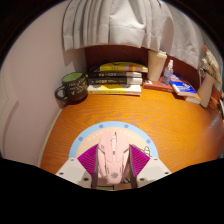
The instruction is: Arrange mouse
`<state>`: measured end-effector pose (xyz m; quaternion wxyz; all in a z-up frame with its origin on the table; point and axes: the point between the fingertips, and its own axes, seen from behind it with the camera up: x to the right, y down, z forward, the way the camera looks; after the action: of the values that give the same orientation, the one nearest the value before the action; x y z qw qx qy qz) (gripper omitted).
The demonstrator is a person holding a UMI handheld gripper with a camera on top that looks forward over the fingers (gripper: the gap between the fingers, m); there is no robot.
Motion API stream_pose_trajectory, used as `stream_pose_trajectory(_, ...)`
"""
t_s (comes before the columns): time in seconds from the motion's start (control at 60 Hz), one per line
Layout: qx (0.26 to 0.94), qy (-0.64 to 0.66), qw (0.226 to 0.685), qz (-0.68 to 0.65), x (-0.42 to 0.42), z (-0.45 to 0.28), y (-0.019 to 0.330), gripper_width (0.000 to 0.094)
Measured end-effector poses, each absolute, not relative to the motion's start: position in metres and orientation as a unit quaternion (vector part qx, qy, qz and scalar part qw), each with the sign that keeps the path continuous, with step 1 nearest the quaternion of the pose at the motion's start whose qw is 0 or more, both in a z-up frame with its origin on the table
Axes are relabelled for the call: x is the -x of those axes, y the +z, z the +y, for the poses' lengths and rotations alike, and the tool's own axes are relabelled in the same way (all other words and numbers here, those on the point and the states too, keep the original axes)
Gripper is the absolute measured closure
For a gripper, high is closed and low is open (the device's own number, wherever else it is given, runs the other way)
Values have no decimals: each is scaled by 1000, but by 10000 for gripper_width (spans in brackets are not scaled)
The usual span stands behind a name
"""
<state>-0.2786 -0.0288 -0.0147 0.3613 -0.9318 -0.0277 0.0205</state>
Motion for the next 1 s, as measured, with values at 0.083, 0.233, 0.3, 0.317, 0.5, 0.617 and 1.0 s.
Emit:
stream_pose_trajectory(0.083, 935, 25, 353, -34, 279, -30, -15, 410)
stream_pose_trajectory(0.233, 937, 29, 346, -21, 271, -36, 17, 79)
stream_pose_trajectory(0.3, 930, 28, 367, -19, 263, -35, 49, 77)
stream_pose_trajectory(0.317, 927, 29, 373, -17, 261, -34, 55, 75)
stream_pose_trajectory(0.5, 904, 46, 425, -2, 225, -55, 156, 70)
stream_pose_trajectory(0.617, 891, 45, 452, -9, 191, -80, 203, 85)
stream_pose_trajectory(1.0, 879, 34, 475, -9, 79, -174, 243, 89)
